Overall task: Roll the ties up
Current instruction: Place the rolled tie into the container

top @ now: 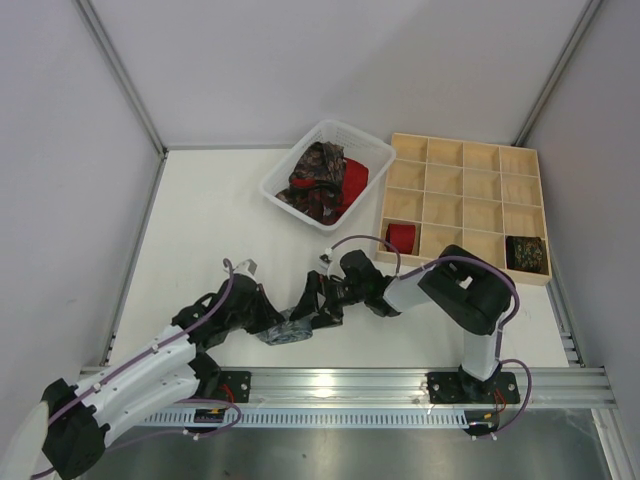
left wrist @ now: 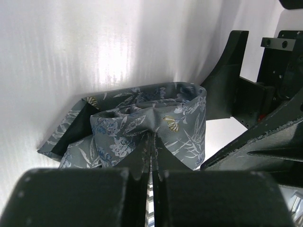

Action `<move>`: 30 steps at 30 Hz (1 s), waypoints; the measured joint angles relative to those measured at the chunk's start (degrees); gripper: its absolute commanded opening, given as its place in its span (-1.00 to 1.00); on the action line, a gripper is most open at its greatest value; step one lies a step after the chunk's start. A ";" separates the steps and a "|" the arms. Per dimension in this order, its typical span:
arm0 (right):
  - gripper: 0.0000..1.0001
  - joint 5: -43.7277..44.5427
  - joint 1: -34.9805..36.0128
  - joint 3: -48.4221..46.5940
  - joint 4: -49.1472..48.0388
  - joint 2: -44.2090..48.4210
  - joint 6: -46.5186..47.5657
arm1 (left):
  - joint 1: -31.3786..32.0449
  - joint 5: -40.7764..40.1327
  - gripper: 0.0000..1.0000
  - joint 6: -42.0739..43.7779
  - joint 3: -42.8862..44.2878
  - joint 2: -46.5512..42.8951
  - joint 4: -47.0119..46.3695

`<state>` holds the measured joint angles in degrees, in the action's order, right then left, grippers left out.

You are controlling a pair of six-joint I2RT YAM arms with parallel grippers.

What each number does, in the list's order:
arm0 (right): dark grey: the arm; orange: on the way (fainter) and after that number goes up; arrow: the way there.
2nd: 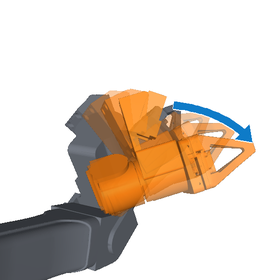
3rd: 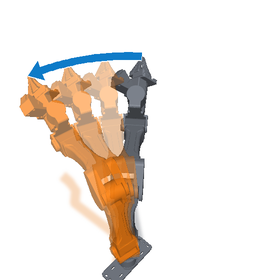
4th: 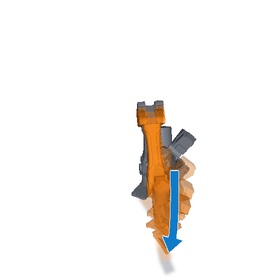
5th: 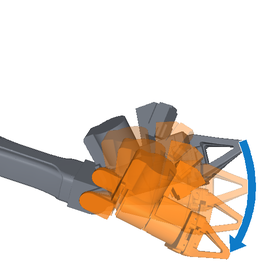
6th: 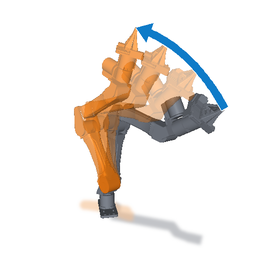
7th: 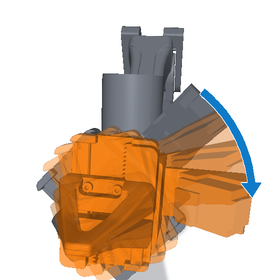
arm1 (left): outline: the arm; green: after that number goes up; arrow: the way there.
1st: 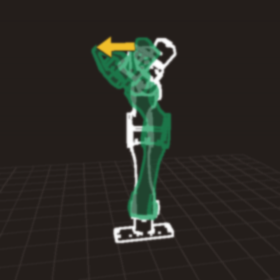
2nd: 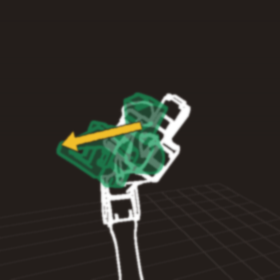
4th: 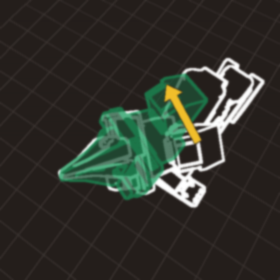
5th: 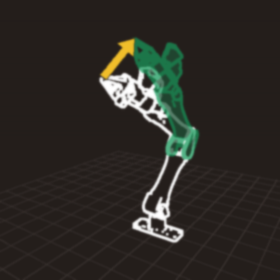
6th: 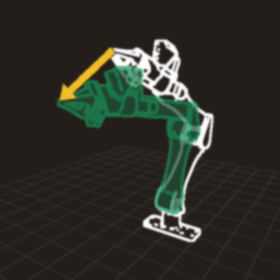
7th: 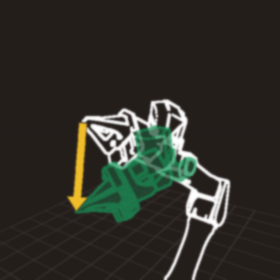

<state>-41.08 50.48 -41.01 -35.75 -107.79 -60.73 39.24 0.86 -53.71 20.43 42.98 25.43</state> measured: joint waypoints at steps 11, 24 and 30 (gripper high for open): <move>0.86 4.22 2.60 -1.90 -0.37 -1.46 -4.04 | -0.02 -1.79 -0.99 -2.29 -3.15 -3.17 -0.57; 0.49 7.82 4.44 -2.84 -2.51 -3.56 -6.60 | -0.07 -2.21 -1.00 -2.86 -4.48 -3.41 -2.40; -0.05 9.64 5.18 -3.10 -3.34 -5.35 -7.61 | -0.28 -2.84 -1.00 -2.84 -4.70 -3.50 -2.64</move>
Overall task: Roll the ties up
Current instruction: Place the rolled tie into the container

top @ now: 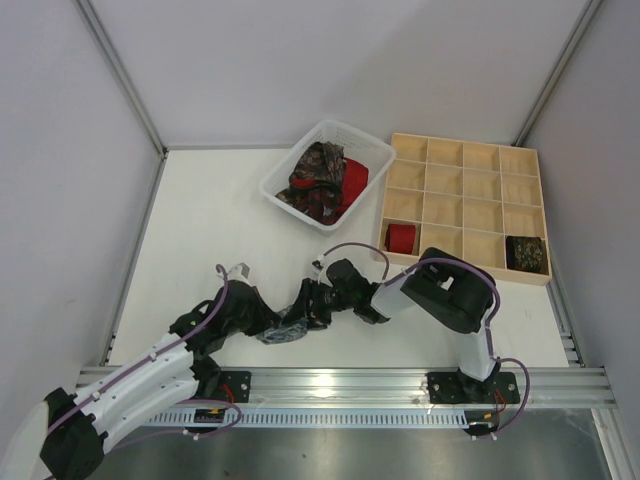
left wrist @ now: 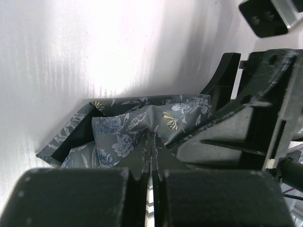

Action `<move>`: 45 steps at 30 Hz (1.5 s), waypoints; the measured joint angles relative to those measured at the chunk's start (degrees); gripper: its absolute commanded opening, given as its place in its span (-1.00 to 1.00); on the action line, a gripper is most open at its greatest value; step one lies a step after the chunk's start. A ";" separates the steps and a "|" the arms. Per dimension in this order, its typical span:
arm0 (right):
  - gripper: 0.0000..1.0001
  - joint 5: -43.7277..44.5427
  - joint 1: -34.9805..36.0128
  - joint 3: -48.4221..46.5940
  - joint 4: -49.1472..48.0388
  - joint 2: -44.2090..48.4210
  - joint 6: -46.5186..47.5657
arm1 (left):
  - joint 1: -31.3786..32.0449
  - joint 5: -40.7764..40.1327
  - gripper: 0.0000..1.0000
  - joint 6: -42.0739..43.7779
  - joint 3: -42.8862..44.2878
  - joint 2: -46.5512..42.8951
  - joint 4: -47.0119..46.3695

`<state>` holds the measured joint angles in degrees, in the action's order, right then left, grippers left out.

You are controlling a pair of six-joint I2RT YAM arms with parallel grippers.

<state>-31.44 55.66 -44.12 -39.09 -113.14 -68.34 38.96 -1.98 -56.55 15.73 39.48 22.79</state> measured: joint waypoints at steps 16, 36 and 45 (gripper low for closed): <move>-1.00 12.20 -0.94 -14.67 38.32 7.69 20.83 | 0.00 -1.99 -0.67 1.09 4.22 -4.17 7.54; -1.00 33.35 -41.31 -28.92 92.56 23.82 57.99 | 0.00 3.32 -0.68 7.63 10.25 5.73 4.26; -1.00 39.74 -44.52 -32.13 92.74 19.74 59.39 | 0.00 4.39 -0.69 9.07 11.39 6.99 2.12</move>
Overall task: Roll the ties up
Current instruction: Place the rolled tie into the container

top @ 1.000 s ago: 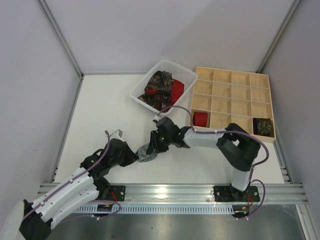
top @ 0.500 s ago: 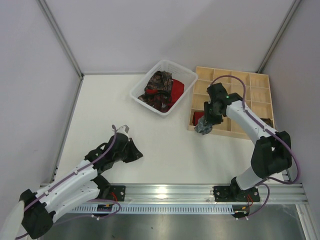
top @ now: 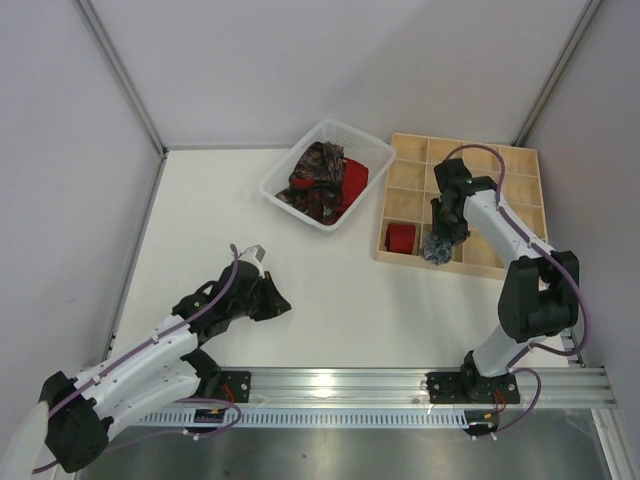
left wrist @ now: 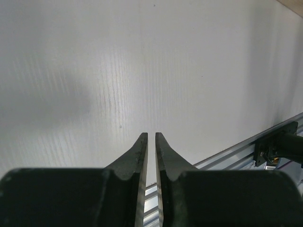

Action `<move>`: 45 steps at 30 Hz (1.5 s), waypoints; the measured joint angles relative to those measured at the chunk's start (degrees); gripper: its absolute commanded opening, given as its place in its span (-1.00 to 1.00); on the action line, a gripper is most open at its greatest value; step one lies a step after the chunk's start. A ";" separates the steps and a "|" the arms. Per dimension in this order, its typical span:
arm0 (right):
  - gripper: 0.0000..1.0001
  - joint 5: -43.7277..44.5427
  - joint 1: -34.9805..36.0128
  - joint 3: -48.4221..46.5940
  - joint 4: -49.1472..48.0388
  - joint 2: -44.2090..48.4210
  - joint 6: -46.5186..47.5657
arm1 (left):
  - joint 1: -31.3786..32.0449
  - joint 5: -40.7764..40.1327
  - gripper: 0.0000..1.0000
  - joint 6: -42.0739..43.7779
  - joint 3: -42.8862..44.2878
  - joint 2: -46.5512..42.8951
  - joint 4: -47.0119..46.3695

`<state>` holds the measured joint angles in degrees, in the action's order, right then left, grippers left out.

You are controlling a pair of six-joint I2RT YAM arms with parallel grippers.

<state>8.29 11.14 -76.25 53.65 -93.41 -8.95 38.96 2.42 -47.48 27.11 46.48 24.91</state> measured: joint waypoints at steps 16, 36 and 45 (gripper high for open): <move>-1.00 8.33 -0.02 -4.48 -4.68 -14.19 0.39 | -0.28 1.11 -0.69 0.20 0.00 0.20 -0.42; 0.20 8.57 -0.28 -5.53 -5.18 -17.09 -0.55 | -0.37 2.29 -0.69 0.57 -0.13 -0.66 -0.72; 0.46 5.92 -0.28 -4.50 -4.48 -15.21 -0.94 | -0.37 2.34 -0.70 0.57 -0.20 -0.66 -0.76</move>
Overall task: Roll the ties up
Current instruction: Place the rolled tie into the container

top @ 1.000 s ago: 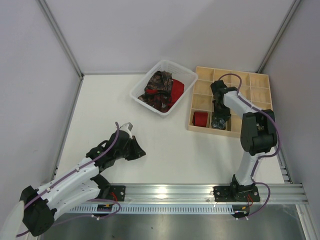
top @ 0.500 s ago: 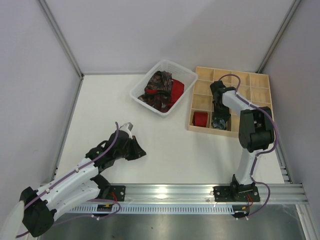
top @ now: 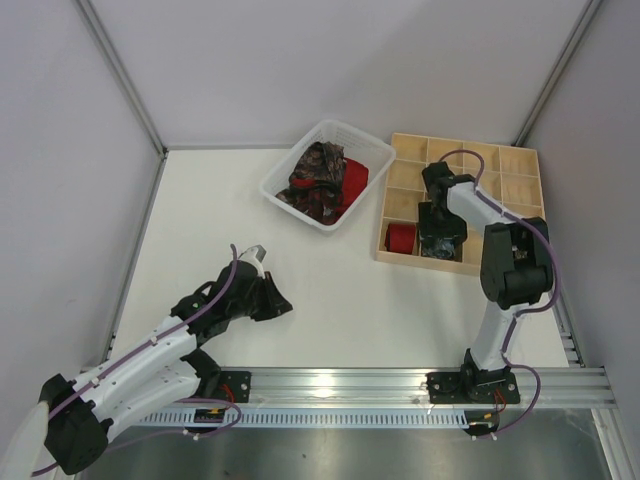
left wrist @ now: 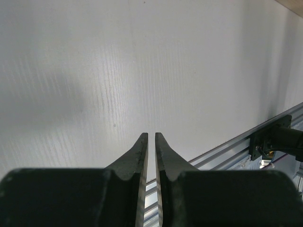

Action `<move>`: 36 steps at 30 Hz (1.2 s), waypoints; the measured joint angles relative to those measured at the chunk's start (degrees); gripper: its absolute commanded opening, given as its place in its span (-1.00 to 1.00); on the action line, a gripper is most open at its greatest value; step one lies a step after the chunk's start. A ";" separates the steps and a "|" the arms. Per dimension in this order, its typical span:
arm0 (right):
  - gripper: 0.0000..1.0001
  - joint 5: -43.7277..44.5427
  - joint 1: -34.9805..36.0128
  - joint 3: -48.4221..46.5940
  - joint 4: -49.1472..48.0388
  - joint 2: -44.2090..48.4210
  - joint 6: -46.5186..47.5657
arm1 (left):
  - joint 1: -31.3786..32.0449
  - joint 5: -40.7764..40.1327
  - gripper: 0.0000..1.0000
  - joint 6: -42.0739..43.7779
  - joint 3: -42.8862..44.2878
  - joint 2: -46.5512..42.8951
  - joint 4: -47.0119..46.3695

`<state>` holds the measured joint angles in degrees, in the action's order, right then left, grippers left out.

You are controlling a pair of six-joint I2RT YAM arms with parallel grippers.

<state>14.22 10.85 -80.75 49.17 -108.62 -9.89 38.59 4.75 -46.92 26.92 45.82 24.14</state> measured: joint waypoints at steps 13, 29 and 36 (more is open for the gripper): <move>0.70 -1.18 -0.07 0.72 1.75 4.17 -2.03 | 0.00 0.09 -0.69 0.00 -0.02 -0.02 0.00; 0.99 2.32 2.69 -0.33 7.78 23.63 -6.86 | 0.00 0.48 -0.07 0.00 -0.07 -1.20 0.04; 0.99 -1.05 16.06 17.20 1.44 37.13 -16.63 | -0.11 2.14 0.65 -1.14 -4.57 -6.38 -2.03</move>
<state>13.17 26.92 -63.55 50.61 -71.48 -26.52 38.48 6.90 -48.05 22.35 39.44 22.11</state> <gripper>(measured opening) 0.994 0.782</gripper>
